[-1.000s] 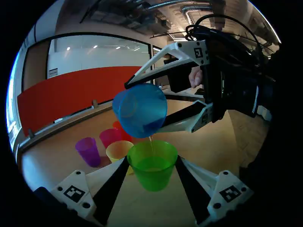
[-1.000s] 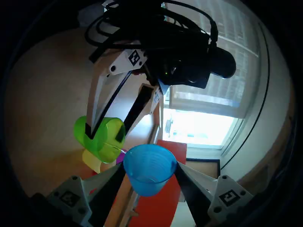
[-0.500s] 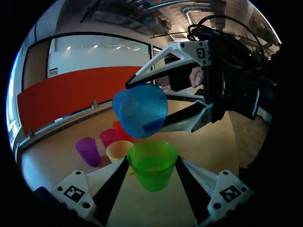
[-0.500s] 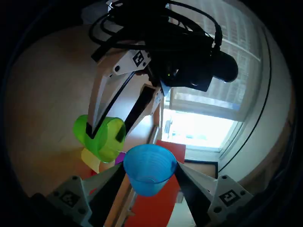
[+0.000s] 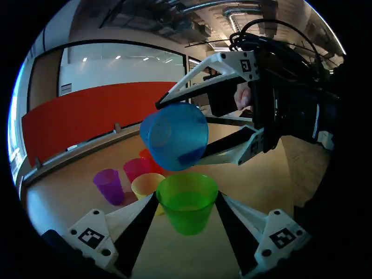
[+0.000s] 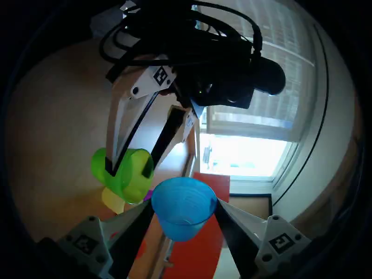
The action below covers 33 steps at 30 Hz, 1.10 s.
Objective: Pour water
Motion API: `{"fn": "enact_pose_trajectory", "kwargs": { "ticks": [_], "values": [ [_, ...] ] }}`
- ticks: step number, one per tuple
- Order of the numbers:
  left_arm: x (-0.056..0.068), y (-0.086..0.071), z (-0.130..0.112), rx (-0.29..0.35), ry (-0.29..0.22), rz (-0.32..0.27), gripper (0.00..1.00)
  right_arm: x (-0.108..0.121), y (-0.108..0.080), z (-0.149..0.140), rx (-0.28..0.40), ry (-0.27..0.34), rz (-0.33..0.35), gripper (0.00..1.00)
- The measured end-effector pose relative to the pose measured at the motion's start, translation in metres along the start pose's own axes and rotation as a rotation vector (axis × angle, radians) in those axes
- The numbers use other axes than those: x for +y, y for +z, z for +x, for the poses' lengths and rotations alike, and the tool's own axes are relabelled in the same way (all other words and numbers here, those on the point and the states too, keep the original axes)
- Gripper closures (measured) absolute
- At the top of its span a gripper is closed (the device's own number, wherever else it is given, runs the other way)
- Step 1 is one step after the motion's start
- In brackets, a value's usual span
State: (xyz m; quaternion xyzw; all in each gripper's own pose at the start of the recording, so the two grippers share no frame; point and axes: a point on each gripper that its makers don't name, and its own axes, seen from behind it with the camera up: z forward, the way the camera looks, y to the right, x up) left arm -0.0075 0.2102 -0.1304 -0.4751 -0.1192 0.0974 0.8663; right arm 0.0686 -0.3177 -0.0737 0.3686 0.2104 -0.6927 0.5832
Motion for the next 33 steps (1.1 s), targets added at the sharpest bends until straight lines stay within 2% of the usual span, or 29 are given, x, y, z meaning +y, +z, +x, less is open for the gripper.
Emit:
{"fn": "enact_pose_trajectory", "kwargs": {
  "ticks": [10,24,33],
  "values": [
    [-0.004,-0.004,0.001,0.01,-0.022,0.009,0.13,0.006,-0.01,0.008,-0.001,0.244,-0.026,0.08],
    [-0.01,-0.01,0.003,0.024,-0.052,0.015,0.13,0.007,-0.016,-0.012,-0.005,0.66,-0.073,0.08],
    [-0.019,-0.016,0.005,0.028,-0.062,0.042,0.13,-0.008,-0.029,-0.028,-0.026,0.955,-0.076,0.08]
  ]
}}
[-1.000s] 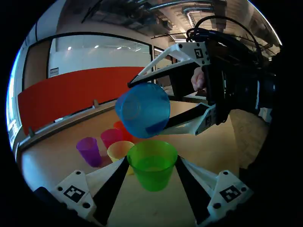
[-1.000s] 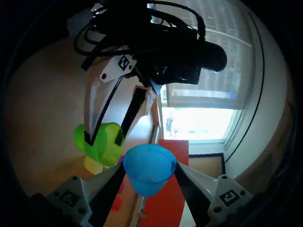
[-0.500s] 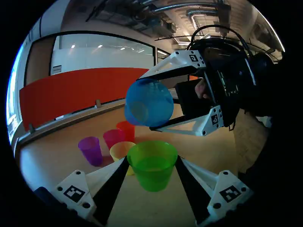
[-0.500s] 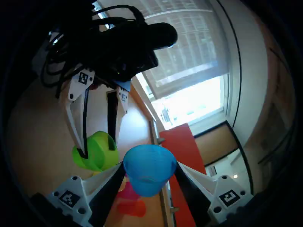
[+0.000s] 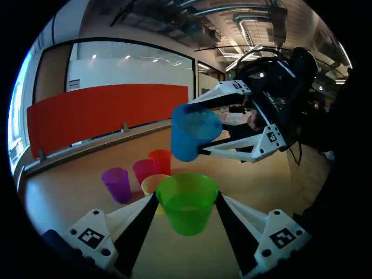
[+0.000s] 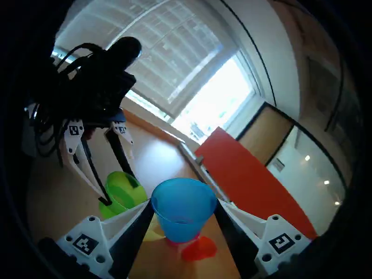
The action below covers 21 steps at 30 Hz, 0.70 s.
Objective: Pour water
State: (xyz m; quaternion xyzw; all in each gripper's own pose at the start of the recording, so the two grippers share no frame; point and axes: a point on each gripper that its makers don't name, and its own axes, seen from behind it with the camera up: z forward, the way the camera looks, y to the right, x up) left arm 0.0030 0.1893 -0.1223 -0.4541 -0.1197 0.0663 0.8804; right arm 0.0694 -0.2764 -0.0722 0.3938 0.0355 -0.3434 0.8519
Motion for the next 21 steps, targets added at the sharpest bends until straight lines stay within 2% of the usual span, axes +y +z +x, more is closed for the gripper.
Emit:
{"fn": "enact_pose_trajectory", "kwargs": {
  "ticks": [8,14,21],
  "values": [
    [-0.015,-0.005,0.002,-0.007,-0.007,0.035,0.13,0.007,-0.018,-0.037,-0.093,0.237,-0.002,0.08],
    [-0.027,-0.009,0.001,-0.018,-0.018,0.063,0.13,0.001,-0.028,-0.059,-0.156,0.41,0.047,0.08],
    [-0.04,-0.013,0.002,-0.028,-0.013,0.09,0.13,-0.001,-0.033,-0.071,-0.19,0.592,0.086,0.08]
  ]
}}
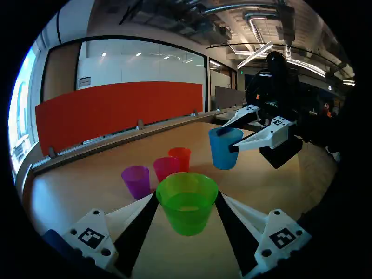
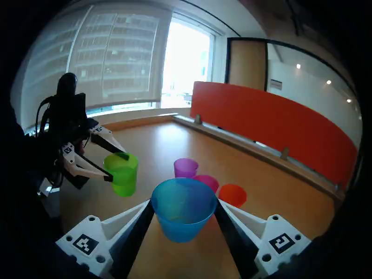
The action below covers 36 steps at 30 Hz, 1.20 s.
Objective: Pour water
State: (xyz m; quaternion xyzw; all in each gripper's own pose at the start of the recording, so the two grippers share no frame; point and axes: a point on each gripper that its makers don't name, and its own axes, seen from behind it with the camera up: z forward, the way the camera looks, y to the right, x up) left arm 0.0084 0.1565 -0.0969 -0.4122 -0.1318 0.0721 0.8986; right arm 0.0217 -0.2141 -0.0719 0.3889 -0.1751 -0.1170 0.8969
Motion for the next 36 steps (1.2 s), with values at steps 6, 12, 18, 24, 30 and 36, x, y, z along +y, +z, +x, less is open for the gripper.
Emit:
{"fn": "enact_pose_trajectory", "kwargs": {
  "ticks": [6,12,18,24,30,36],
  "values": [
    [-0.008,0.0,0.0,-0.009,-0.003,0.013,0.13,0.006,-0.001,-0.002,-0.017,0.055,0.006,0.08],
    [-0.017,0.004,-0.004,-0.028,-0.013,0.02,0.13,0.013,-0.002,-0.011,-0.049,0.08,-0.002,0.08],
    [-0.034,0.012,-0.009,-0.047,-0.025,0.04,0.13,0.02,-0.003,-0.024,-0.089,0.092,-0.001,0.08],
    [-0.047,0.02,-0.016,-0.07,-0.036,0.049,0.13,0.03,-0.003,-0.044,-0.138,0.092,-0.016,0.08],
    [-0.06,0.029,-0.02,-0.092,-0.033,0.06,0.13,0.038,-0.001,-0.059,-0.175,0.097,-0.022,0.08],
    [-0.067,0.037,-0.03,-0.118,-0.03,0.065,0.13,0.044,0.002,-0.069,-0.202,0.086,-0.028,0.08]
  ]
}}
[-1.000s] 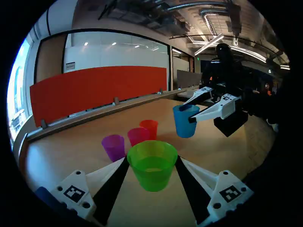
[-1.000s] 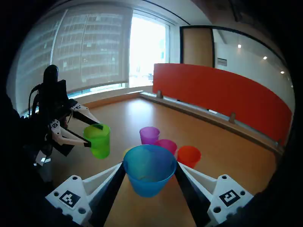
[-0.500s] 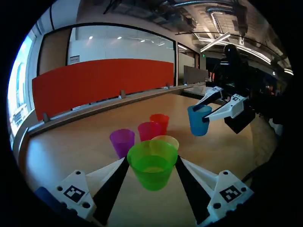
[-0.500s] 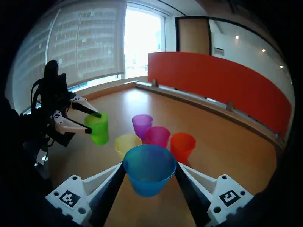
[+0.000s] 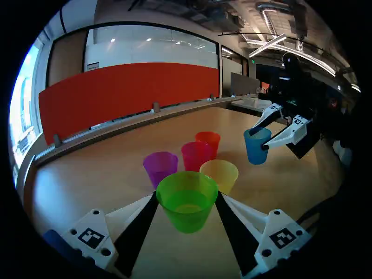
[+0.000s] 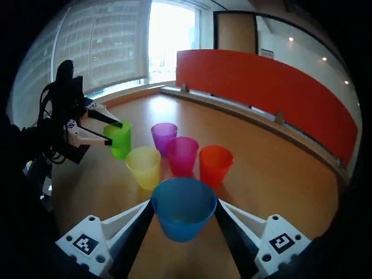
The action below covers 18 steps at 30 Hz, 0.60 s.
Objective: Pour water
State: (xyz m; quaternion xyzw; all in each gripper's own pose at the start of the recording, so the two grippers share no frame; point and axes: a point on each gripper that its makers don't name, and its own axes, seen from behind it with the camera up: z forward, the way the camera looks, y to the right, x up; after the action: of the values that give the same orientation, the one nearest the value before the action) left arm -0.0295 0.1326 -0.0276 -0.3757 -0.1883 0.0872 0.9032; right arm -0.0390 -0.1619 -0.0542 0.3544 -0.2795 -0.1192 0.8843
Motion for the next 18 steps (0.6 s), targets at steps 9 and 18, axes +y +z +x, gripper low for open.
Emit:
{"fn": "enact_pose_trajectory", "kwargs": {
  "ticks": [9,18],
  "values": [
    [-0.008,0.012,-0.01,-0.029,-0.005,0.0,0.13,0.004,0.007,-0.011,-0.029,-0.002,-0.001,0.08],
    [-0.014,0.02,-0.018,-0.053,-0.007,0.006,0.13,0.01,0.014,-0.021,-0.055,-0.006,-0.006,0.08]
  ]
}}
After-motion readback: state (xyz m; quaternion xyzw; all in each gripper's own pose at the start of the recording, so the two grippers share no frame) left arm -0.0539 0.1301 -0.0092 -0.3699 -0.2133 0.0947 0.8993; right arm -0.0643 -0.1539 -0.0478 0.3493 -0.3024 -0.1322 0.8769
